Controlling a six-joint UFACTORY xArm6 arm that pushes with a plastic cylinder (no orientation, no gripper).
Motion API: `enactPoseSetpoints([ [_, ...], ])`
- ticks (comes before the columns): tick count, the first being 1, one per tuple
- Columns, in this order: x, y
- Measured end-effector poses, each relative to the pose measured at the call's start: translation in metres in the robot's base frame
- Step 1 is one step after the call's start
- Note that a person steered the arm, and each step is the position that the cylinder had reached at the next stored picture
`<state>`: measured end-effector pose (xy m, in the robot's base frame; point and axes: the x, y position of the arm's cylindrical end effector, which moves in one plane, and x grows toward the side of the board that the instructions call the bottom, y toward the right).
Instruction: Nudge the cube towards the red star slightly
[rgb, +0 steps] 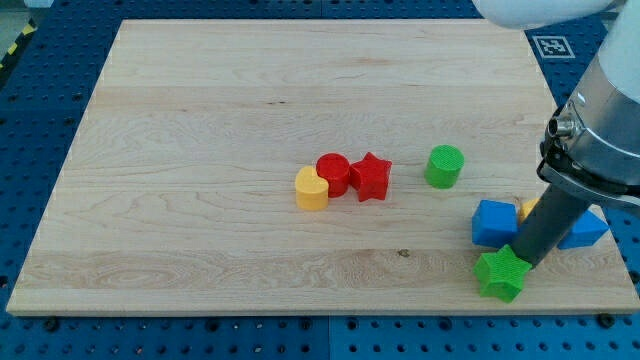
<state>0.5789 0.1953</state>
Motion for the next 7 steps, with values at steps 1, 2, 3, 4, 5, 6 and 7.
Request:
enactPoseSetpoints([
  [1, 0.000, 0.013],
  [2, 0.000, 0.014],
  [3, -0.008, 0.011],
  [4, -0.027, 0.004],
  [5, -0.038, 0.004],
  [6, -0.038, 0.004],
  [7, -0.038, 0.004],
])
